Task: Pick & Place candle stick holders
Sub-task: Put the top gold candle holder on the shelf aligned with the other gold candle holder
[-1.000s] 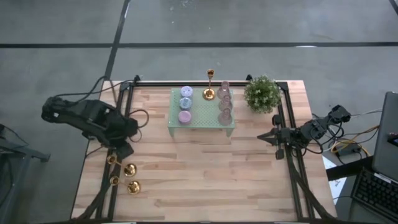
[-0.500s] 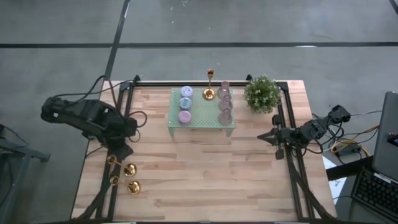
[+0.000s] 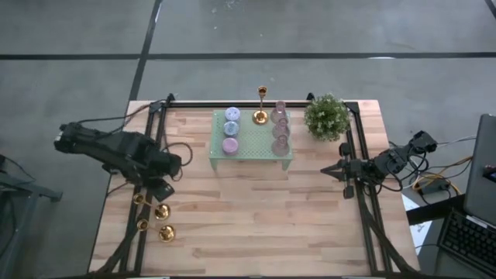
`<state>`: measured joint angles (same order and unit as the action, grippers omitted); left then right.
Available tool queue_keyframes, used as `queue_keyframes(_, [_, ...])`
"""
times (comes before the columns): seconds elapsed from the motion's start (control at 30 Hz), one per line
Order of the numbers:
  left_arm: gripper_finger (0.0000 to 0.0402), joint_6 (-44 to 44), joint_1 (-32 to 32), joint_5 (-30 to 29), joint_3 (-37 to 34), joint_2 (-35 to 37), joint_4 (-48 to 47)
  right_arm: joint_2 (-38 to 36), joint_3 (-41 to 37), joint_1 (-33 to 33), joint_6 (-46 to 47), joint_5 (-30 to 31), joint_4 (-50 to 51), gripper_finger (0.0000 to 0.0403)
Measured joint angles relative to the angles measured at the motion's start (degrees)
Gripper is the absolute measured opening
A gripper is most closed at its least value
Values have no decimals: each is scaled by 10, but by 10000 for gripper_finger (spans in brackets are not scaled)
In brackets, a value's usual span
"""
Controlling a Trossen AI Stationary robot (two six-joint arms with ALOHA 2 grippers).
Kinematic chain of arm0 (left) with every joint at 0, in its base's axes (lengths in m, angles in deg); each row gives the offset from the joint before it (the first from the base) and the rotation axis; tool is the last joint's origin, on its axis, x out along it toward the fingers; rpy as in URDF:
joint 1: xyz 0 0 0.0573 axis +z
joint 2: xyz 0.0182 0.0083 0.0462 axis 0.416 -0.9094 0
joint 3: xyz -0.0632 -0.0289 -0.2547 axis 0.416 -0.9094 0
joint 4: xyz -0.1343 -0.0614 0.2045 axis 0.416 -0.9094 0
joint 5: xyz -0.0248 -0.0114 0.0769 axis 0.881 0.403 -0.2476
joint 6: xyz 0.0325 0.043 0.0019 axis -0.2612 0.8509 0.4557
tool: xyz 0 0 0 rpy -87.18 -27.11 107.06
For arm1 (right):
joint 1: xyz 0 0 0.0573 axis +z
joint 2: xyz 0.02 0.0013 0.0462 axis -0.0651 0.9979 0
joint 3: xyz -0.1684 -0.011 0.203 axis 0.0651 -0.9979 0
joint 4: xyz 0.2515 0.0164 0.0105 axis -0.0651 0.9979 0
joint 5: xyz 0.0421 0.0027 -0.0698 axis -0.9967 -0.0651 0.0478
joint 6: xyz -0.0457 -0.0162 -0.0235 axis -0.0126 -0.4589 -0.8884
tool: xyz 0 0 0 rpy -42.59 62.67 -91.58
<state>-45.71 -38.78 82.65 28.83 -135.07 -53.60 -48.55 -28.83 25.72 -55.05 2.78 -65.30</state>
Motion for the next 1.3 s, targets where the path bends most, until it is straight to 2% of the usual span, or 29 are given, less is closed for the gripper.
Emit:
queue_keyframes(0.23, [135, 21, 0, 74, -87, -31, 2, 0, 0, 0, 1, 0, 0, 8])
queue_keyframes(0.43, [135, 62, 1, 93, -130, -60, 27, 0, 0, 0, 0, 0, 0, 8])
queue_keyframes(1.17, [135, 146, 1, 139, -149, -182, -1, 0, 0, 0, 0, 0, 0, 8])
queue_keyframes(1.3, [118, 169, 1, 141, -149, -203, 0, 0, 0, 0, 1, 0, 0, 8])
